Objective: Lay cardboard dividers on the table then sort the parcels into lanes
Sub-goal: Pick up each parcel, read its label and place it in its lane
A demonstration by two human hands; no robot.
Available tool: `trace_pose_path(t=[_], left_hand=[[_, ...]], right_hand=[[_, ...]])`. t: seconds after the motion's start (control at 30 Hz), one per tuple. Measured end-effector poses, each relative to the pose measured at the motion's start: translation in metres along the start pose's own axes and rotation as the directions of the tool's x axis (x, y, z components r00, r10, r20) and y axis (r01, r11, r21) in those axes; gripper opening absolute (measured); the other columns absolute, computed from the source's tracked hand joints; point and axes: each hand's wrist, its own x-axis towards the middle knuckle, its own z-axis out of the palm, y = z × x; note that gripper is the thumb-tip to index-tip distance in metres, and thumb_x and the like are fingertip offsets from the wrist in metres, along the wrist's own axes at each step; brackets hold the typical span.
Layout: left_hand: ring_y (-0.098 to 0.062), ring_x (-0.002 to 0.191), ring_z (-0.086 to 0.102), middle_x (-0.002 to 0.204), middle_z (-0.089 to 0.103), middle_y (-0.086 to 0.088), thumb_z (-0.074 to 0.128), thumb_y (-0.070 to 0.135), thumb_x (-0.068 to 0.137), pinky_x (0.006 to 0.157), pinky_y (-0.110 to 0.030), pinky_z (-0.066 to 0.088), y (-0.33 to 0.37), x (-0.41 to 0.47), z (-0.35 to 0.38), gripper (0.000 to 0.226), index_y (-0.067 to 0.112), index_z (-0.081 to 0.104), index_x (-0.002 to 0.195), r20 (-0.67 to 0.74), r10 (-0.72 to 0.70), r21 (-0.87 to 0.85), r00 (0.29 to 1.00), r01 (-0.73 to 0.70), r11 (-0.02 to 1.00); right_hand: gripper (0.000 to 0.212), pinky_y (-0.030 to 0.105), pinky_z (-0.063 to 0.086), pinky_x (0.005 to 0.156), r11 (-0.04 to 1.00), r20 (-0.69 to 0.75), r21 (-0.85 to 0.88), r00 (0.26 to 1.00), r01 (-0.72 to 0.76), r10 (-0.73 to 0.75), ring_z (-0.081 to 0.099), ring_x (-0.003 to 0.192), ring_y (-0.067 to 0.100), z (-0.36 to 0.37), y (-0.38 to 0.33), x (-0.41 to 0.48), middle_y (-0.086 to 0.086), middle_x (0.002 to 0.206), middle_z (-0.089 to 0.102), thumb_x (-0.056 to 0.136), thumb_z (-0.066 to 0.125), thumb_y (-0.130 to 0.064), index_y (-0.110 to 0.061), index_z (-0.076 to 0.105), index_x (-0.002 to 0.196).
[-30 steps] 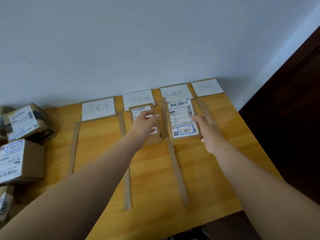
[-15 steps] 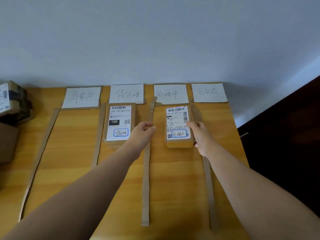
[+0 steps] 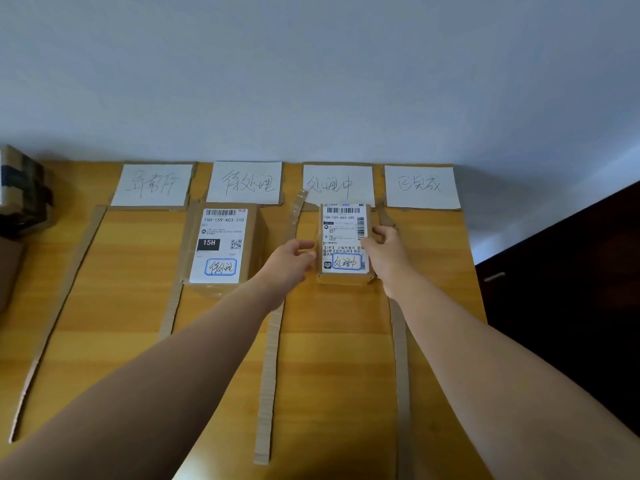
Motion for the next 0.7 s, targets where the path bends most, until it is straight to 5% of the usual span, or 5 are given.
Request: trace_pose_path(t=[0.33, 0.5, 0.63, 0.7], left_hand=[[-0.018, 0.107, 0.058, 0.112, 0.058, 0.001, 0.049, 0.023, 0.098, 0.091, -0.031, 0.048, -0.003, -0.006, -0.012, 0.038, 0.016, 0.048, 0.136, -0.044, 0.028, 0.013, 0.999, -0.027, 1.000], [-0.018, 0.103, 0.059, 0.109, 0.059, 0.001, 0.050, 0.023, 0.098, 0.086, -0.029, 0.050, 0.006, -0.013, -0.021, 0.036, 0.015, 0.049, 0.133, -0.099, 0.071, 0.005, 0.993, -0.070, 0.998], [-0.017, 0.101, 0.060, 0.109, 0.059, 0.000, 0.050, 0.023, 0.098, 0.089, -0.033, 0.052, 0.016, -0.023, -0.031, 0.036, 0.015, 0.049, 0.132, -0.130, 0.120, -0.001, 0.984, -0.121, 0.993], [-0.017, 0.101, 0.061, 0.110, 0.059, -0.001, 0.051, 0.024, 0.097, 0.095, -0.039, 0.051, 0.019, -0.029, -0.038, 0.036, 0.016, 0.050, 0.132, -0.148, 0.139, 0.001, 0.979, -0.141, 0.990]], right_hand=[[0.046, 0.027, 0.056, 0.060, 0.993, -0.046, -0.114, 0.999, 0.015, -0.021, 0.068, 0.091, 0.022, 0.001, -0.005, 0.006, 0.012, 0.125, 0.061, 0.096, 0.056, -0.019, -0.013, 0.037, 0.137], [0.057, 0.034, 0.051, 0.091, 0.942, -0.129, -0.294, 0.970, 0.162, -0.207, 0.052, 0.120, 0.024, -0.004, -0.018, -0.007, 0.009, 0.140, 0.046, 0.093, 0.058, -0.032, -0.015, 0.033, 0.142], [0.051, 0.014, 0.044, 0.060, 0.906, -0.091, -0.362, 0.959, 0.219, -0.268, 0.054, 0.114, 0.021, -0.005, -0.027, -0.018, 0.009, 0.142, 0.042, 0.095, 0.056, -0.026, -0.015, 0.035, 0.141], [0.050, 0.022, 0.050, 0.067, 0.894, -0.087, -0.376, 0.951, 0.244, -0.297, 0.055, 0.112, 0.022, -0.003, -0.032, -0.027, 0.010, 0.142, 0.041, 0.095, 0.056, -0.024, -0.015, 0.037, 0.140]])
